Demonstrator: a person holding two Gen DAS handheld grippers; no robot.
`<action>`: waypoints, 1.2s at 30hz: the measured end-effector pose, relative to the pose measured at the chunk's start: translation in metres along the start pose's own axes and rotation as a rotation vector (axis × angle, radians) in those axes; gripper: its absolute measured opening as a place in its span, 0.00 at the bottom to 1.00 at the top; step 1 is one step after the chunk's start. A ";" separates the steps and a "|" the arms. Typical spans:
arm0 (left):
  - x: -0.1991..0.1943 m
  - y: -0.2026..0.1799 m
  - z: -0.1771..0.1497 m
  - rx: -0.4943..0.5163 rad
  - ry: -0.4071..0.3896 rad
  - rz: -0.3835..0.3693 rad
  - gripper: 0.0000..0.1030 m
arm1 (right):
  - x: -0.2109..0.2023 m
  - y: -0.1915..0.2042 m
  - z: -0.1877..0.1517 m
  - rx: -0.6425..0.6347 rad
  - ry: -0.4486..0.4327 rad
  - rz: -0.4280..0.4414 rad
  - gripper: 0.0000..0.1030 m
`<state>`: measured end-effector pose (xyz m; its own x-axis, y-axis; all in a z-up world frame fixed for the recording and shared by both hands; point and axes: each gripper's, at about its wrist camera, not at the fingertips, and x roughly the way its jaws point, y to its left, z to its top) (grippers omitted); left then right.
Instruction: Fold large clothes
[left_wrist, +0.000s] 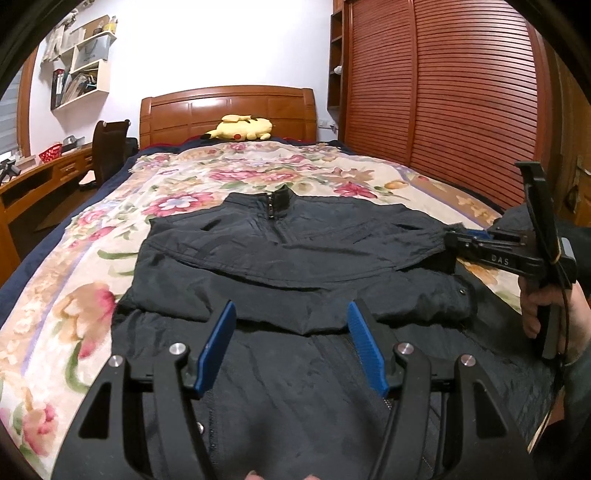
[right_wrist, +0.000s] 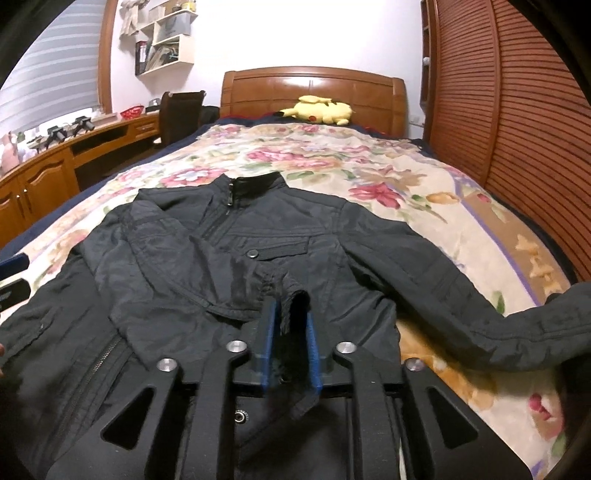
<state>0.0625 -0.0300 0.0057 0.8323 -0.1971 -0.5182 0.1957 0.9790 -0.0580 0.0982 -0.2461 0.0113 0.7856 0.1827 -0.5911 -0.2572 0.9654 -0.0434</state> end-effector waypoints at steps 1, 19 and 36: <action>-0.001 -0.001 0.000 0.003 -0.003 -0.002 0.61 | -0.001 -0.001 0.000 0.004 -0.003 -0.005 0.38; 0.006 -0.042 0.001 0.048 -0.009 -0.119 0.63 | -0.049 -0.039 -0.019 0.059 0.000 -0.077 0.61; 0.014 -0.062 -0.001 0.093 0.008 -0.163 0.66 | -0.109 -0.202 -0.003 0.125 0.110 -0.417 0.61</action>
<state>0.0611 -0.0934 0.0010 0.7818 -0.3516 -0.5149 0.3745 0.9251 -0.0630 0.0628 -0.4620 0.0822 0.7411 -0.2417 -0.6264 0.1444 0.9685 -0.2029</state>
